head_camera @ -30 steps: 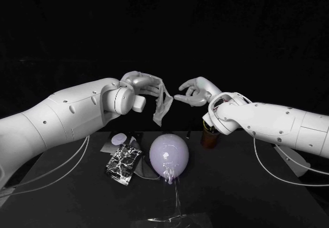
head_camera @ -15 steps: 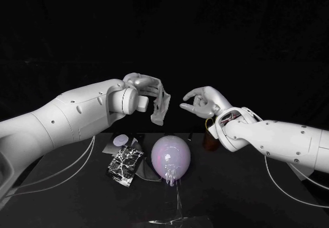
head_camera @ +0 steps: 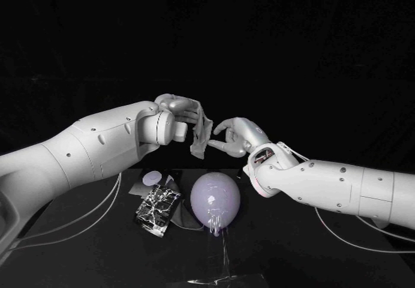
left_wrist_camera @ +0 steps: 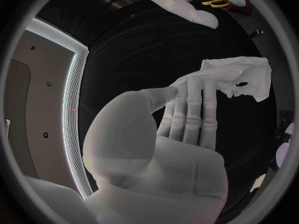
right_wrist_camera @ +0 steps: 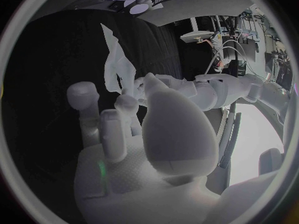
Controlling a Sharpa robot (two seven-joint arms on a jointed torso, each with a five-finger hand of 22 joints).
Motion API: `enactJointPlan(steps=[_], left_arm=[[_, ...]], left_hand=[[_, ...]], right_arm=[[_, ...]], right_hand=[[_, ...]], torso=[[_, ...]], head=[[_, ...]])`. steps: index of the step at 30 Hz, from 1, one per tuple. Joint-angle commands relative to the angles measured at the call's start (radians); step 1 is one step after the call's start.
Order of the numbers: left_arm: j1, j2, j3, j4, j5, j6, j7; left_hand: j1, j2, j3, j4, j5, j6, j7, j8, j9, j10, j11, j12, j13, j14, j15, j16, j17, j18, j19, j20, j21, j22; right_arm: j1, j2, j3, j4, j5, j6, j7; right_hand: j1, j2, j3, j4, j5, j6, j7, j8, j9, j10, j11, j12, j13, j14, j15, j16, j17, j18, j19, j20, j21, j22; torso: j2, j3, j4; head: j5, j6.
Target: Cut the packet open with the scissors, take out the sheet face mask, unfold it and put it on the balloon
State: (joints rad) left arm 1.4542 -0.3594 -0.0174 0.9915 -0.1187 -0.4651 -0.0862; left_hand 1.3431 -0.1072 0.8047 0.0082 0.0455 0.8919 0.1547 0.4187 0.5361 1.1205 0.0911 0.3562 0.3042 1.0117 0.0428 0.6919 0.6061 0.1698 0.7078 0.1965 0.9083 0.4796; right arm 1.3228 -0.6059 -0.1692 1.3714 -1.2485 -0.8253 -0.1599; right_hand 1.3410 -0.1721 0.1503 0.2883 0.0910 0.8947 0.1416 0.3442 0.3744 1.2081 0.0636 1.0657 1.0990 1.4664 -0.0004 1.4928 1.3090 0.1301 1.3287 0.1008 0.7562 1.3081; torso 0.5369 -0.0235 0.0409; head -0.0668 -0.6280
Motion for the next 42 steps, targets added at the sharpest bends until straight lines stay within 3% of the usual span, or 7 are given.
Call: enactJointPlan(steps=[1,11,16,21,31,42], left_arm=[[0.002,0.006,0.001,-0.002,0.006,-0.025,-0.001],[0.002,0.015,0.001,-0.006,0.012,-0.028,-0.002],[0.002,0.019,0.001,-0.007,0.014,-0.03,-0.002],[0.002,0.021,0.001,-0.008,0.015,-0.029,-0.002],[0.002,0.026,0.001,-0.002,0.016,-0.026,-0.004],[0.002,0.024,0.001,0.013,0.016,-0.02,-0.01]], left_hand=[[-0.012,-0.001,0.005,0.001,0.005,0.006,0.005,0.007,0.35,0.009,0.001,-0.003,-0.002,0.008,-0.001,0.005,-0.001,0.014,0.0,-0.008,0.004,0.001],[-0.013,-0.002,0.006,0.001,0.005,0.006,0.004,0.007,0.351,0.01,0.001,-0.003,-0.002,0.008,-0.002,0.005,-0.002,0.014,0.0,-0.008,0.005,0.002],[-0.013,-0.003,0.007,0.001,0.005,0.007,0.004,0.007,0.351,0.01,0.001,-0.003,-0.002,0.009,-0.002,0.005,-0.002,0.014,0.0,-0.008,0.005,0.002],[-0.013,-0.003,0.007,0.001,0.005,0.007,0.004,0.007,0.351,0.01,0.001,-0.003,-0.002,0.009,-0.002,0.005,-0.002,0.014,0.0,-0.008,0.005,0.002],[-0.013,-0.003,0.007,0.001,0.005,0.007,0.004,0.007,0.351,0.01,0.001,-0.003,-0.002,0.009,-0.002,0.005,-0.002,0.014,0.0,-0.008,0.005,0.002],[-0.015,-0.006,0.011,0.0,0.005,0.008,0.003,0.007,0.354,0.011,0.0,-0.004,-0.003,0.01,-0.003,0.004,-0.005,0.014,0.0,-0.01,0.006,0.002]], right_arm=[[-0.003,0.034,0.001,-0.039,-0.091,-0.024,-0.113],[-0.013,0.128,0.002,-0.133,-0.121,-0.014,-0.156],[-0.018,0.159,0.002,-0.161,-0.131,-0.01,-0.159],[-0.02,0.184,0.002,-0.187,-0.138,-0.001,-0.166],[-0.027,0.245,0.003,-0.272,-0.172,0.009,-0.194],[-0.032,0.28,0.003,-0.32,-0.216,0.003,-0.23]], right_hand=[[-0.014,0.0,-0.013,0.001,-0.001,-0.003,0.0,0.006,-0.002,-0.013,0.0,-0.006,-0.004,0.051,-0.004,-0.006,0.135,0.0,-0.011,-0.001,-0.013,0.036],[-0.031,0.008,-0.04,0.001,-0.004,-0.001,0.0,0.018,-0.001,-0.022,0.001,-0.004,-0.006,0.048,-0.002,-0.007,0.133,0.001,-0.018,0.001,-0.023,0.036],[-0.04,0.012,-0.054,0.001,-0.006,0.001,-0.001,0.025,0.0,-0.024,0.0,0.0,-0.005,0.048,-0.002,-0.007,0.133,0.002,-0.019,0.002,-0.025,0.037],[-0.043,0.014,-0.062,0.001,-0.007,0.002,-0.002,0.03,0.001,-0.025,0.0,0.002,-0.004,0.048,-0.003,-0.006,0.133,0.002,-0.02,0.002,-0.026,0.037],[-0.053,0.02,-0.08,0.001,-0.01,0.004,-0.003,0.041,0.002,-0.024,-0.001,0.009,0.0,0.048,-0.003,-0.005,0.135,0.002,-0.02,0.002,-0.024,0.039],[-0.05,0.043,-0.119,0.0,-0.012,0.034,-0.02,0.094,0.024,0.013,-0.016,0.057,0.037,0.057,-0.015,0.007,0.151,-0.003,-0.003,-0.007,0.016,0.055]], torso=[[0.001,-0.001,0.0016],[0.0,-0.0005,-0.0012],[0.0,0.0006,0.0004],[0.0,0.0003,-0.0029],[0.0,-0.0005,0.0004],[-0.001,-0.0002,0.0001]], head=[[0.0,-0.002],[0.0,-0.004],[-0.001,-0.002],[-0.003,-0.003],[-0.006,-0.001],[-0.007,-0.002]])
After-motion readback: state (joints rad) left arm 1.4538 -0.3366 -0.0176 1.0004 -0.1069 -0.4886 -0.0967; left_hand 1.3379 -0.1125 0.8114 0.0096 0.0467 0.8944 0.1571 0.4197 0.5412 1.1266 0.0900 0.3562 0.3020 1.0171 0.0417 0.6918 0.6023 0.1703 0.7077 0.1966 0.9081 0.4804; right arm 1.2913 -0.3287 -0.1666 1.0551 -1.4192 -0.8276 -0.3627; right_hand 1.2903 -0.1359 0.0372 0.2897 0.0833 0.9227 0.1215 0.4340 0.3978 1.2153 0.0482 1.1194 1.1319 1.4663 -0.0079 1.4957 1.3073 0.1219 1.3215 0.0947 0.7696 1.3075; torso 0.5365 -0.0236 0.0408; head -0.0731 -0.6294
